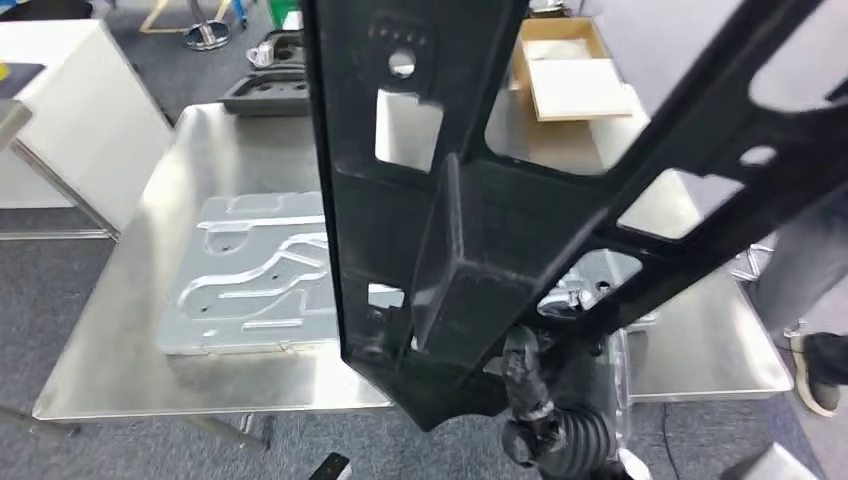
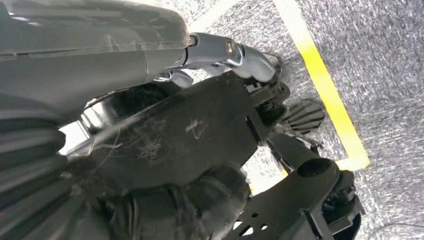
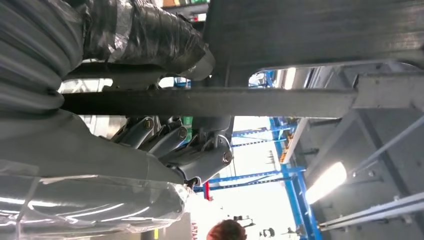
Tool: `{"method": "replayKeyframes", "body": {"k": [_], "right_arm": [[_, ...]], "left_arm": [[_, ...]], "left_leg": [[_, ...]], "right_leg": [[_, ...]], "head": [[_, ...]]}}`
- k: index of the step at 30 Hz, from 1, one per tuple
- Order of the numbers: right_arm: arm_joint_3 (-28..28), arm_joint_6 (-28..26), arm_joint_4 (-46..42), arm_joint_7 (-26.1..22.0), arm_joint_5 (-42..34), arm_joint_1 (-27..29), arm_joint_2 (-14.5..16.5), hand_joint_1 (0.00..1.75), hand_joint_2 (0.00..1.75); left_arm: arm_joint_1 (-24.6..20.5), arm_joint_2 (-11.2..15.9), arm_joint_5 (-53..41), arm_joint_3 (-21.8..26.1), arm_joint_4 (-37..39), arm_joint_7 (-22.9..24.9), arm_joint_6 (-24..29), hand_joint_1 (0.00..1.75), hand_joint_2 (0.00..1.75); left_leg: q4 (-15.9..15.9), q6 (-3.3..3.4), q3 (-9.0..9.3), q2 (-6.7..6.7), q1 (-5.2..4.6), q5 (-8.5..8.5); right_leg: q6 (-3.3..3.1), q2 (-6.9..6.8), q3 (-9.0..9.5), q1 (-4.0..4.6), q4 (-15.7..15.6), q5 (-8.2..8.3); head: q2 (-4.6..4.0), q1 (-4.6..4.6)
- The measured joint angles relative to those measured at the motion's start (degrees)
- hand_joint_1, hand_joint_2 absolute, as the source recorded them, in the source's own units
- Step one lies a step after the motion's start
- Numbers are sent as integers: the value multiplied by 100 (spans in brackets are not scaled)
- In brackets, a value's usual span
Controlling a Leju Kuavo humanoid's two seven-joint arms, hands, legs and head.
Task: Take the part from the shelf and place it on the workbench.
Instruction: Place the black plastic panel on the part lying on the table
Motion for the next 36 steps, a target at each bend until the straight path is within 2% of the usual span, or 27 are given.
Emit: {"method": "replayKeyframes", "body": {"k": [2,3,4,6,7,8,9,10,11,12,13,15,17,19,21,22,23,24,25,27,28,32,34,36], "right_arm": [[-1,-17,1,24,53,-10,2,175,175],[-1,-49,1,75,145,-26,2,175,175],[-1,-98,2,172,305,-47,1,175,175],[-1,-227,3,536,857,-108,-10,175,175],[-2,-275,3,788,1215,-144,-21,175,175],[-3,-304,3,1072,1610,-188,-37,175,175],[-10,-308,3,1370,2015,-241,-60,175,175],[-22,-293,4,1654,2408,-301,-90,175,175],[-42,-263,7,1938,2796,-370,-127,175,175],[-67,-224,10,2189,3143,-437,-167,175,175],[-99,-170,19,2452,3503,-500,-214,175,175],[-175,-16,46,2999,4250,-621,-327,175,175],[-262,254,94,3580,5089,-749,-479,175,175],[-354,587,180,4082,5849,-868,-653,175,175],[-448,846,321,4452,6390,-928,-832,175,175],[-495,930,404,4580,6575,-937,-922,175,175],[-544,1005,491,4673,6731,-941,-1011,175,175],[-594,1088,570,4746,6870,-954,-1097,175,175],[-643,1179,640,4798,7003,-972,-1179,175,175],[-739,1358,770,4869,7243,-1007,-1326,175,175],[-786,1414,828,4878,7319,-1013,-1388,175,175],[-995,1677,1054,4913,7594,-1018,-1631,175,175],[-1091,1816,1160,4923,7720,-1016,-1751,175,175],[-1168,1915,1254,4928,7804,-1010,-1847,175,175]], "left_arm": [[-8,-1,-54,-2,0,17,19,0,175],[-16,-1,-95,-5,0,36,29,0,175],[-23,-2,-129,-9,0,66,40,0,175],[-29,-2,-181,-17,0,137,65,0,175],[-31,-1,-196,-21,0,169,72,0,175],[-34,-1,-214,-22,0,192,74,0,175],[-39,2,-235,-25,0,208,68,0,175],[-39,6,-259,-28,0,220,59,0,175],[-37,14,-290,-34,1,230,46,0,175],[-35,24,-324,-41,1,240,33,0,175],[-34,35,-356,-49,2,259,21,0,175],[-41,54,-418,-68,1,303,9,0,175],[-44,68,-476,-93,0,348,8,0,175],[-44,85,-525,-119,0,389,3,0,175],[-44,97,-565,-136,0,417,-16,0,175],[-44,98,-585,-141,0,423,-26,0,175],[-43,99,-602,-145,0,425,-34,0,175],[-43,99,-616,-148,0,425,-39,0,175],[-43,100,-629,-150,0,426,-43,0,175],[-45,106,-647,-156,1,428,-51,0,175],[-47,110,-655,-162,1,430,-54,0,175],[-52,128,-667,-192,0,420,-52,0,175],[-55,139,-648,-199,0,403,-34,0,175],[-61,138,-631,-203,0,385,-11,0,175]], "left_leg": [[151,-39,-25,10,13,-101],[373,-66,-131,14,23,-206],[701,-92,-305,17,33,-334],[1450,-116,-793,19,48,-545],[1658,-110,-972,19,51,-533],[1671,-94,-1056,19,50,-408],[1442,-67,-1015,18,46,-169],[1083,-35,-903,17,39,113],[713,-5,-765,16,20,329],[397,27,-642,14,-5,468],[214,50,-573,14,-30,508],[63,87,-522,12,-63,489],[-77,123,-450,18,-33,534],[-200,169,-363,28,-6,578],[-205,206,-347,32,-19,566],[-192,214,-349,29,-21,552],[-173,217,-350,24,-21,536],[-147,212,-348,18,-17,515],[-108,199,-344,12,-12,485],[-11,152,-362,3,-22,414],[26,126,-376,2,-29,389],[108,53,-416,7,-33,318],[509,-6,-593,15,-11,95],[1260,-55,-968,19,15,-216]], "right_leg": [[-65,1,48,-13,-19,-32],[-96,-7,81,-20,-29,-49],[-118,-14,107,-16,-34,-68],[-141,-20,139,-1,-37,-106],[-146,-15,159,8,-37,-127],[-147,-7,188,15,-37,-149],[-147,3,227,19,-38,-172],[-144,14,266,20,-41,-195],[-135,26,299,23,-50,-214],[-119,37,317,22,-62,-223],[-95,43,316,20,-79,-221],[-32,42,315,14,-138,-200],[28,19,307,18,-108,-237],[60,1,122,30,299,-461],[77,-1,-246,36,996,-750],[88,-2,-389,34,1234,-797],[97,-3,-442,30,1281,-739],[104,-6,-377,23,1094,-573],[112,-12,-220,14,727,-350],[100,-21,84,19,72,-90],[81,-21,157,27,-83,-61],[-20,-10,193,24,-142,-72],[-59,-16,219,4,-166,-70],[-75,-25,225,5,-167,-78]], "head": [[0,-29],[0,-34],[-1,-44],[-1,-46],[-1,-48],[-1,-47],[-1,-46],[-1,-46],[-1,-44],[-1,-44],[-1,-44],[-1,-48],[-1,-40],[-1,-25],[-1,-16],[-1,-15],[-1,-13],[-1,-13],[-1,-13],[-1,-11],[-1,-12],[-1,-18],[-1,-35],[0,-46]]}}
